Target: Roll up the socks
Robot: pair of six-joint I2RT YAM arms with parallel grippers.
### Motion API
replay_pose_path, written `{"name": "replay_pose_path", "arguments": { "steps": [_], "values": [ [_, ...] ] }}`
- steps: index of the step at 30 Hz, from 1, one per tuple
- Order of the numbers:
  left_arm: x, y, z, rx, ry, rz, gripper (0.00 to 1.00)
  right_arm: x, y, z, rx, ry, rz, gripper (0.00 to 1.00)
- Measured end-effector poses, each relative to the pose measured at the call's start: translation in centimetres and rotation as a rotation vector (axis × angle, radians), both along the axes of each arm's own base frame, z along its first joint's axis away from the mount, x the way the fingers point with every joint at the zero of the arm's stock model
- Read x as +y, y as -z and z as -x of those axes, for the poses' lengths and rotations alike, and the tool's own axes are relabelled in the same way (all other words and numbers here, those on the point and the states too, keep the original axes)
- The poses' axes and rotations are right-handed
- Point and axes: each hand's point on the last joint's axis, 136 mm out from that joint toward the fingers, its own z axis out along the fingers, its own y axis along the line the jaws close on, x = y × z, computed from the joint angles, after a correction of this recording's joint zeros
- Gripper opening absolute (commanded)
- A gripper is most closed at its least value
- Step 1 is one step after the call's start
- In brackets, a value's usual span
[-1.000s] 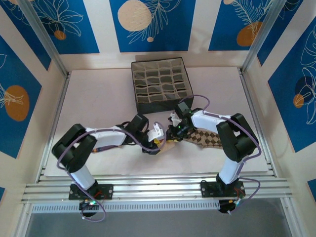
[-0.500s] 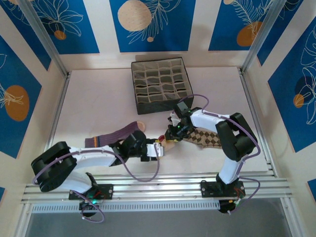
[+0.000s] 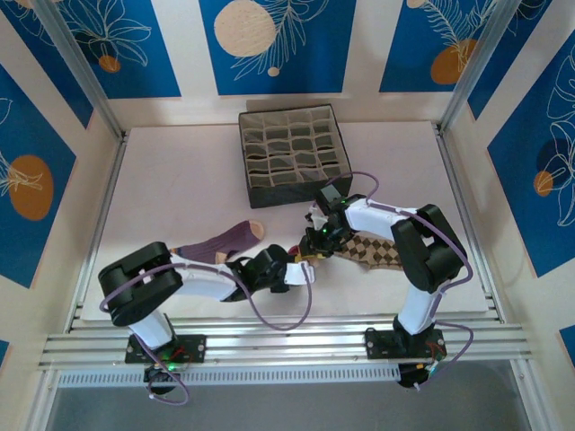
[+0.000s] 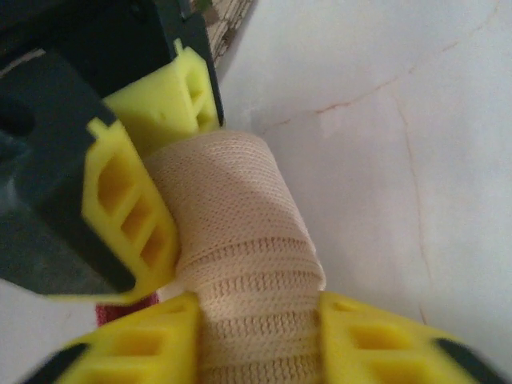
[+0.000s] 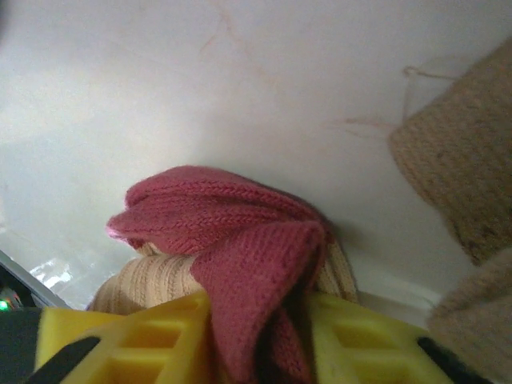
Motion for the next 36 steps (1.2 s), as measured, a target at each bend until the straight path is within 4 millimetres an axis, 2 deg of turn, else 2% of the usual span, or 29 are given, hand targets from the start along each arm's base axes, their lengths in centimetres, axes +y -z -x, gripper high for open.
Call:
{"name": "replay_pose_path", "arguments": {
  "steps": [2,3,6,11,14,16,22,28,34,36],
  "values": [
    [-0.4,-0.2,-0.2,0.026,-0.022,0.022,0.01,-0.1,0.0,-0.2,-0.008,0.006,0.001,0.48],
    [-0.5,-0.2,-0.3,0.038,-0.027,0.029,0.0,-0.2,0.0,-0.3,-0.016,0.008,-0.003,0.51],
    [-0.6,-0.3,-0.4,0.11,-0.024,0.074,0.0,-0.3,-0.3,-0.3,-0.049,0.012,-0.016,0.55],
    [-1.0,-0.4,0.1,0.324,0.048,0.179,0.0,-1.1,-1.4,-0.2,-0.116,0.033,-0.021,0.61],
    [-1.2,-0.5,-1.2,0.476,0.044,0.232,0.0,-1.7,-3.0,0.6,-0.152,0.026,-0.033,0.67],
    [-1.1,-0.7,-1.8,0.556,0.045,0.273,0.0,-2.2,-3.9,0.8,-0.188,0.031,-0.034,0.68],
    [-0.7,-0.5,-2.6,0.765,0.028,0.345,0.0,-3.0,-5.2,0.9,-0.218,0.062,-0.08,0.66],
    [-0.5,-0.4,-3.4,0.977,0.018,0.388,0.0,-3.7,-4.9,0.0,-0.222,0.098,-0.101,0.64],
    [0.0,-0.3,-4.0,1.115,-0.017,0.405,0.01,-3.1,-2.6,-1.0,-0.172,0.078,-0.082,0.62],
    [0.1,-0.3,-4.1,1.132,-0.028,0.4,0.1,-2.6,-1.8,-1.6,-0.153,0.063,-0.074,0.61]
  ]
}}
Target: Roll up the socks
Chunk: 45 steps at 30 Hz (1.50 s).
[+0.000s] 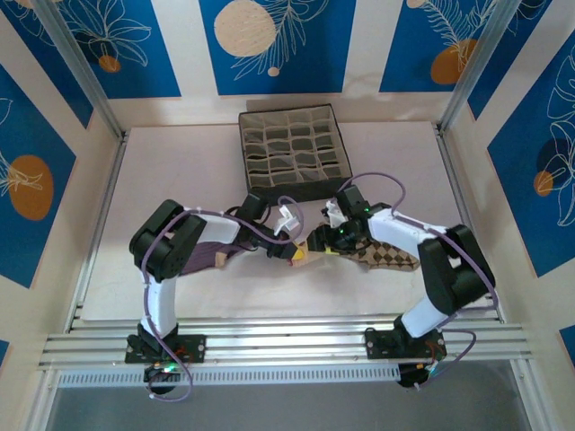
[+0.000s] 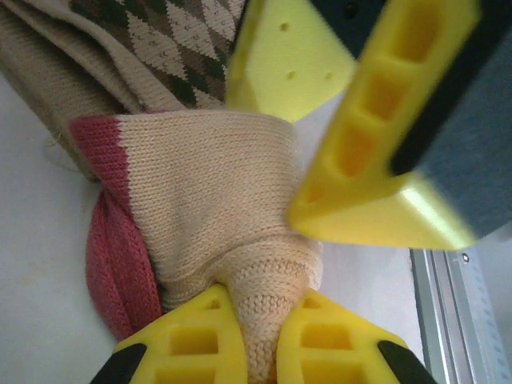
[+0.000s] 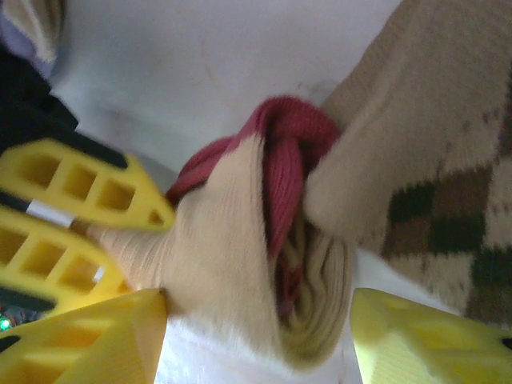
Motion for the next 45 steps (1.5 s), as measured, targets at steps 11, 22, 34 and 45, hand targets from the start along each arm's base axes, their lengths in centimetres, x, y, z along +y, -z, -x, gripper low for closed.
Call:
{"name": "replay_pose_path", "arguments": {
  "steps": [11,22,34,45],
  "values": [
    [2.3,0.0,0.6,-0.134,-0.036,-0.058,0.4,3.0,0.6,0.2,0.061,-0.073,0.083,0.36],
    [5.7,-2.4,3.9,-0.564,-0.046,-0.05,0.54,3.8,0.9,1.1,0.125,-0.1,0.133,0.33],
    [4.3,-2.7,3.7,-1.031,-0.056,-0.14,0.61,3.9,0.9,1.5,0.147,-0.112,0.163,0.33],
    [3.0,0.4,3.2,-1.067,-0.033,-0.157,0.58,3.9,1.0,1.8,0.164,-0.117,0.168,0.34]
  ]
}}
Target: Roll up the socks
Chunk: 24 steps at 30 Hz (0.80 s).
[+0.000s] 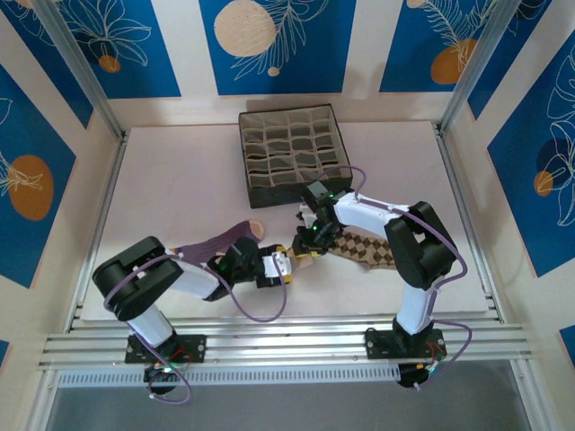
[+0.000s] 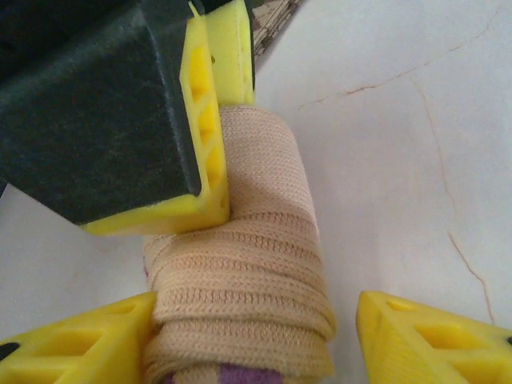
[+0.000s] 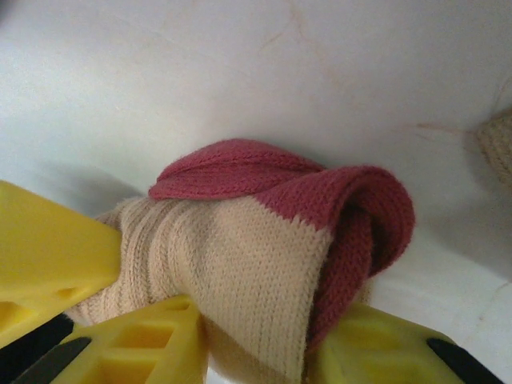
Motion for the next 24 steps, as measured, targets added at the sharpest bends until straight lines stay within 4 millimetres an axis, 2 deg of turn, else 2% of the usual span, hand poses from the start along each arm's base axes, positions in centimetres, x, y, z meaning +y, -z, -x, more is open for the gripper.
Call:
{"name": "replay_pose_path", "arguments": {
  "steps": [2,3,5,6,12,15,20,22,24],
  "values": [
    [-0.2,0.2,-0.3,-0.005,-0.004,0.002,0.45,0.0,0.0,0.1,0.006,-0.001,-0.003,0.41],
    [-0.3,0.3,-0.4,-0.007,-0.007,0.003,0.35,0.0,0.0,0.2,0.01,-0.001,-0.004,0.45],
    [-0.4,0.4,-0.4,0.002,-0.004,0.003,0.04,-0.2,0.2,0.5,0.018,-0.004,-0.002,0.53],
    [-0.4,0.4,-0.3,0.011,-0.003,0.005,0.0,-0.3,0.3,0.7,0.02,-0.001,-0.001,0.55],
    [-0.6,-0.1,-0.4,0.089,0.016,0.038,0.0,-1.5,-1.1,1.0,-0.072,-0.023,-0.027,0.66],
    [-0.4,-0.3,-0.7,0.164,0.025,0.056,0.0,-1.6,-3.3,1.0,-0.175,-0.063,-0.072,0.67],
    [-0.3,-0.6,-0.4,0.318,0.053,0.069,0.0,-2.1,-8.5,0.1,-0.445,-0.154,-0.16,0.67],
    [-0.4,-0.8,-0.1,0.386,0.073,0.075,0.0,-2.4,-9.6,-0.2,-0.563,-0.212,-0.161,0.67],
    [-0.5,-0.9,0.2,0.456,0.091,0.086,0.0,-2.7,-9.9,-0.2,-0.674,-0.288,-0.14,0.67]
  ]
}}
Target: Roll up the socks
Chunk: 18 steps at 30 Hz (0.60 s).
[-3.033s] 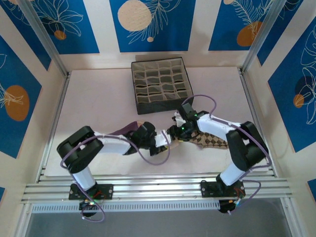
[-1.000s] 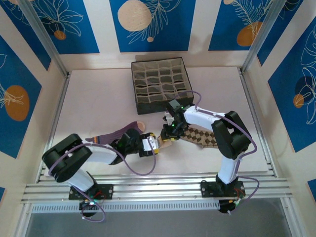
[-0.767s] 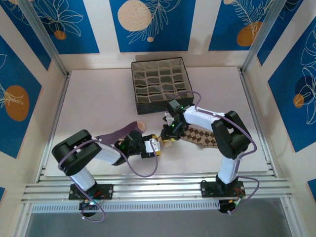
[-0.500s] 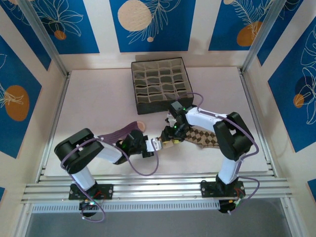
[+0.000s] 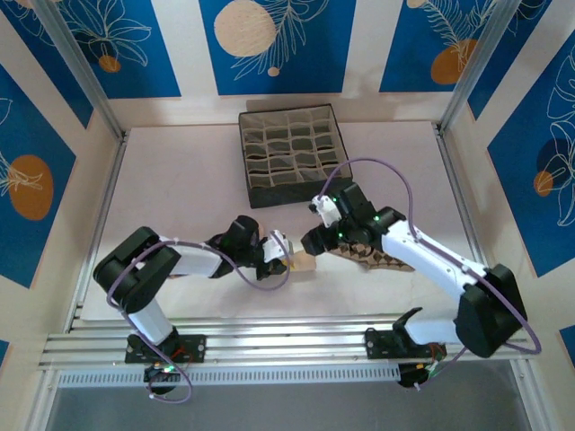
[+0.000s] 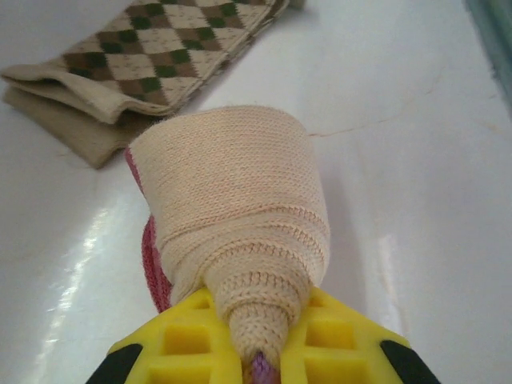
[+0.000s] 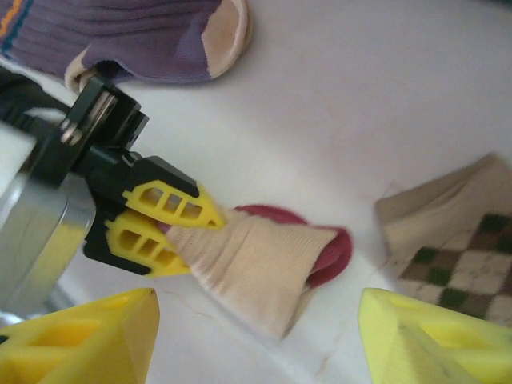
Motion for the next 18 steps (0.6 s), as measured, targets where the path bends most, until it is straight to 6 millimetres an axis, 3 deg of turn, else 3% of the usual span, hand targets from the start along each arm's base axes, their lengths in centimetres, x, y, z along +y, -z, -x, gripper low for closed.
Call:
{"name": "replay_pose_path", "arguments": {
  "steps": [7,13,18],
  "values": [
    [0.2,0.1,0.5,0.195,0.015,0.034,0.0,-0.9,3.2,1.8,-0.291,-0.212,0.143,0.71],
    [0.2,0.0,0.3,0.3,0.023,0.029,0.0,1.2,6.1,4.7,-0.474,-0.484,0.269,0.72],
    [0.4,0.1,0.8,0.38,0.039,0.028,0.0,2.3,7.2,4.2,-0.568,-0.573,0.357,0.72]
  ]
}}
